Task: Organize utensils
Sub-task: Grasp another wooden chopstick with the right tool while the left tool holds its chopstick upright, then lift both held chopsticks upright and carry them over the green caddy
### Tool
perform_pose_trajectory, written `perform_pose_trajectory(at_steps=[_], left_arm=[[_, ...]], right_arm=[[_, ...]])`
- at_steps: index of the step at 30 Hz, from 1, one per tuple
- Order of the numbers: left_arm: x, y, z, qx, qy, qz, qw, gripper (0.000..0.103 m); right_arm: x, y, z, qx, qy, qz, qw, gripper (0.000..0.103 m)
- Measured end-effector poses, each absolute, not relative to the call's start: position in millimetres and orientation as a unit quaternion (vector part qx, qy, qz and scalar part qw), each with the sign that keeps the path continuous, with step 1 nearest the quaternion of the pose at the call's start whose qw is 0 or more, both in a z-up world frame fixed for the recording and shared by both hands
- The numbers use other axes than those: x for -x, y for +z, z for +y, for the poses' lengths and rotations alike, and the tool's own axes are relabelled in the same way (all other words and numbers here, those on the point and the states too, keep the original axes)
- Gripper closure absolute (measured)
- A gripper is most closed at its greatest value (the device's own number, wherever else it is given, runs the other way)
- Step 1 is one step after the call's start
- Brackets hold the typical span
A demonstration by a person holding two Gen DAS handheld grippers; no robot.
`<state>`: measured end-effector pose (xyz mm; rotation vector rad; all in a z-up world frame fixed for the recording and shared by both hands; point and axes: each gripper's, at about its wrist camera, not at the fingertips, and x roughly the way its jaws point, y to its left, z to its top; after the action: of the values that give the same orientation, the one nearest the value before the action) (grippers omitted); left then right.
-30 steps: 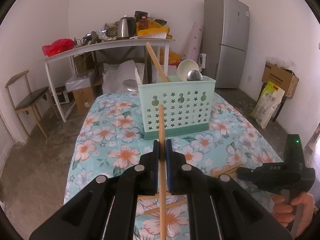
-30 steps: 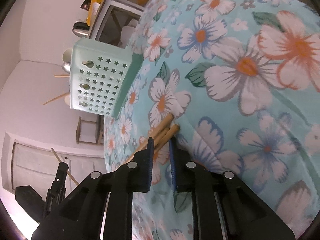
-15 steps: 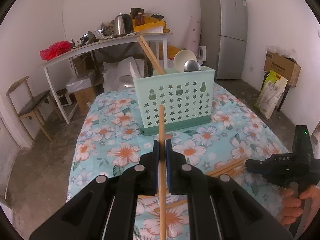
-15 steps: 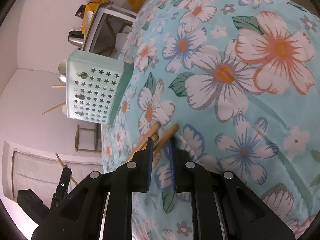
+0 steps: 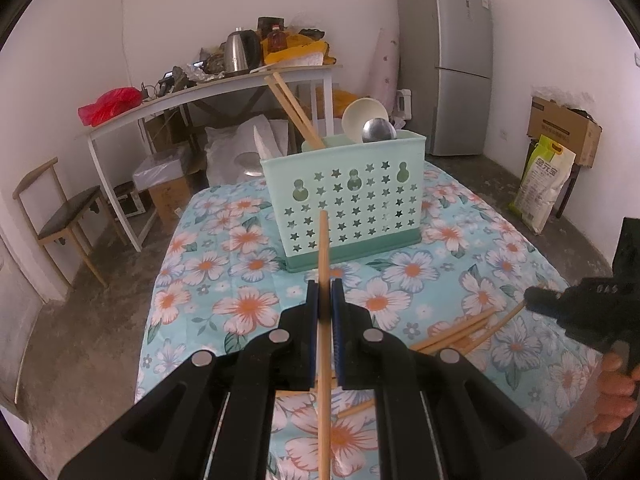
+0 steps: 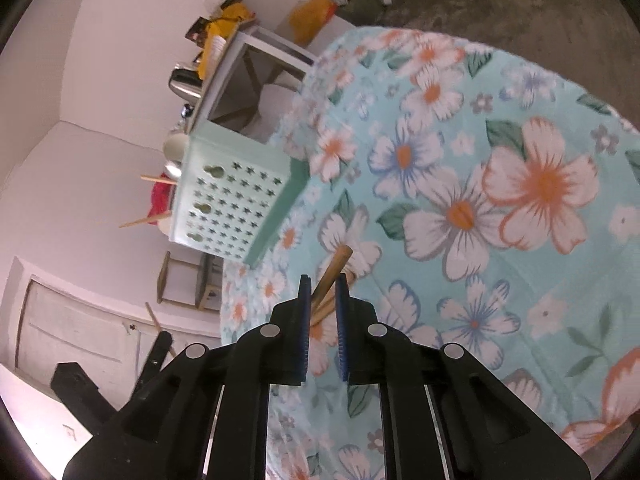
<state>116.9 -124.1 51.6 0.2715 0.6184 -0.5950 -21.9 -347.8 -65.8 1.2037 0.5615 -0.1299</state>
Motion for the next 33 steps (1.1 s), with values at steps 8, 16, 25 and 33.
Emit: perform_pose_trajectory(at_steps=[8, 16, 25, 33], left_arm=[[-116.5, 52.0, -124.6, -0.130, -0.287, 0.299, 0.901, 0.097], [-115.8, 54.5, -125.2, -0.130, -0.286, 0.297, 0.902, 0.097], [-118.4, 62.1, -123.4, -0.118, -0.291, 0.298, 0.902, 0.097], [-144.9, 75.6, -99.9, -0.027, -0.324, 0.345, 0.881, 0.097]], right_arm=[[23.6, -51.0, -348.0, -0.563, -0.037, 0.241, 0.790, 0.097], [25.0, -33.6, -348.0, -0.555, -0.020, 0.226, 0.800, 0.098], [31.8, -10.4, -351.8, -0.539, -0.012, 0.203, 0.818, 0.099], [38.1, 4.2, -362.3, -0.527, -0.010, 0.187, 0.829, 0.099]])
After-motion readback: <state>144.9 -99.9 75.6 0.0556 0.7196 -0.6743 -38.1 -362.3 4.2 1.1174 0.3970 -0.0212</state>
